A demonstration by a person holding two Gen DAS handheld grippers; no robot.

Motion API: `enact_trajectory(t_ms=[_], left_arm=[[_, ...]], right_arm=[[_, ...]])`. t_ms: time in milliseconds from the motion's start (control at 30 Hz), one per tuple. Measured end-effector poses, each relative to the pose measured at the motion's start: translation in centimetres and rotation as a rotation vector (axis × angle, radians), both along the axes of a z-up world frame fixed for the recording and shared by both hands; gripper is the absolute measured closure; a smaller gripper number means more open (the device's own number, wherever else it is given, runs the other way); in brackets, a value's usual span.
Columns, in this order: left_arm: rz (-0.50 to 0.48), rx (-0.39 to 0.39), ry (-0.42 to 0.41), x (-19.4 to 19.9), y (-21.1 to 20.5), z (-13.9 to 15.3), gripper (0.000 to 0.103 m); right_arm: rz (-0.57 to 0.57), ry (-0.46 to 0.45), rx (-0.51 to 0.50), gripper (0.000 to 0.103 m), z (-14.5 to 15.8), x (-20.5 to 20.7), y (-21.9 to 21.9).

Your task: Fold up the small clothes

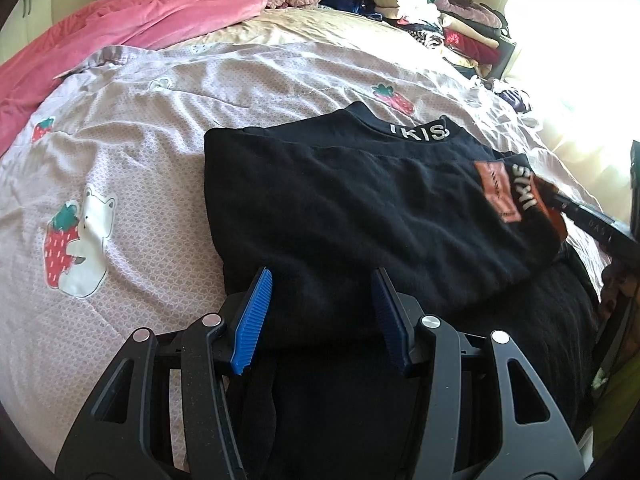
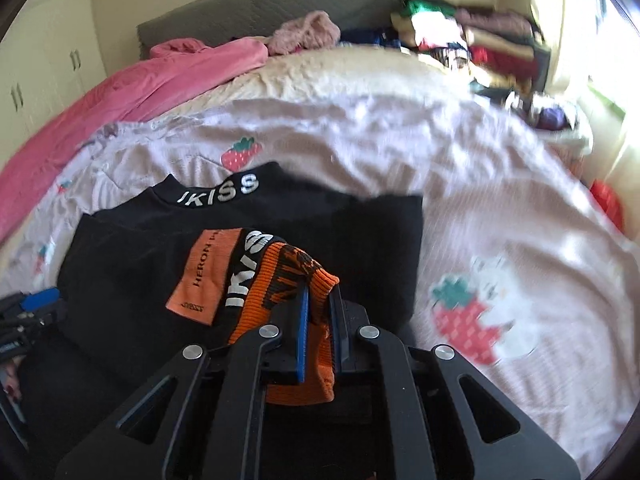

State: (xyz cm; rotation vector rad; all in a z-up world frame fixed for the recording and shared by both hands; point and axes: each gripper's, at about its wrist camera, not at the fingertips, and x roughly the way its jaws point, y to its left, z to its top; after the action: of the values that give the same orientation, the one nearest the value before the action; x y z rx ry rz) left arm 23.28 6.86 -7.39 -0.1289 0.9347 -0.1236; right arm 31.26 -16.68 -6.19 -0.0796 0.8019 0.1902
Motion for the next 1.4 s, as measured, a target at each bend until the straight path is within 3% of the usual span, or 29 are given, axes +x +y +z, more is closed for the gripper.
enact_trajectory(t_ms=[133, 200, 333, 467, 600, 700, 733, 767, 1000, 1267, 1400], left_arm=[[0.002, 0.005, 0.001, -0.1, 0.1, 0.1, 0.059], [0.004, 0.009, 0.002, -0.1, 0.1, 0.1, 0.059], [0.0, 0.017, -0.003, -0.2, 0.1, 0.2, 0.059], [0.003, 0.018, -0.003, -0.3, 0.2, 0.1, 0.059], [0.008, 0.024, -0.006, -0.5, 0.0, 0.1, 0.059], [0.007, 0.025, -0.005, -0.6, 0.0, 0.3, 0.059], [0.007, 0.022, -0.005, -0.7, 0.0, 0.3, 0.059], [0.005, 0.022, -0.007, -0.8, 0.0, 0.4, 0.059], [0.007, 0.031, -0.014, -1.4, 0.0, 0.7, 0.059], [0.016, 0.034, -0.038, -2.7, 0.3, 2.0, 0.059], [0.027, 0.032, -0.055, -3.4, 0.8, 2.7, 0.056]], right_arm=[[-0.018, 0.039, -0.098, 0.095, -1.3, 1.1, 1.0], [-0.047, 0.071, -0.121, 0.089, -2.4, 1.6, 0.9], [-0.096, 0.023, -0.041, 0.084, -1.2, 0.4, -0.3], [-0.062, -0.054, 0.044, 0.084, 1.1, -2.1, 0.0], [0.051, 0.0, 0.065, 0.078, 0.5, -2.7, 2.1], [0.029, 0.086, 0.004, 0.078, -1.6, -2.0, 2.5], [0.009, 0.119, -0.009, 0.074, -2.5, -1.7, 2.2], [-0.002, 0.142, 0.013, 0.073, -3.2, -1.4, 1.8], [0.029, 0.072, 0.063, 0.07, -0.8, -3.3, 1.8], [0.045, -0.007, 0.104, 0.043, 2.4, -5.6, 1.5], [0.051, -0.032, 0.107, 0.035, 3.3, -6.3, 1.8]])
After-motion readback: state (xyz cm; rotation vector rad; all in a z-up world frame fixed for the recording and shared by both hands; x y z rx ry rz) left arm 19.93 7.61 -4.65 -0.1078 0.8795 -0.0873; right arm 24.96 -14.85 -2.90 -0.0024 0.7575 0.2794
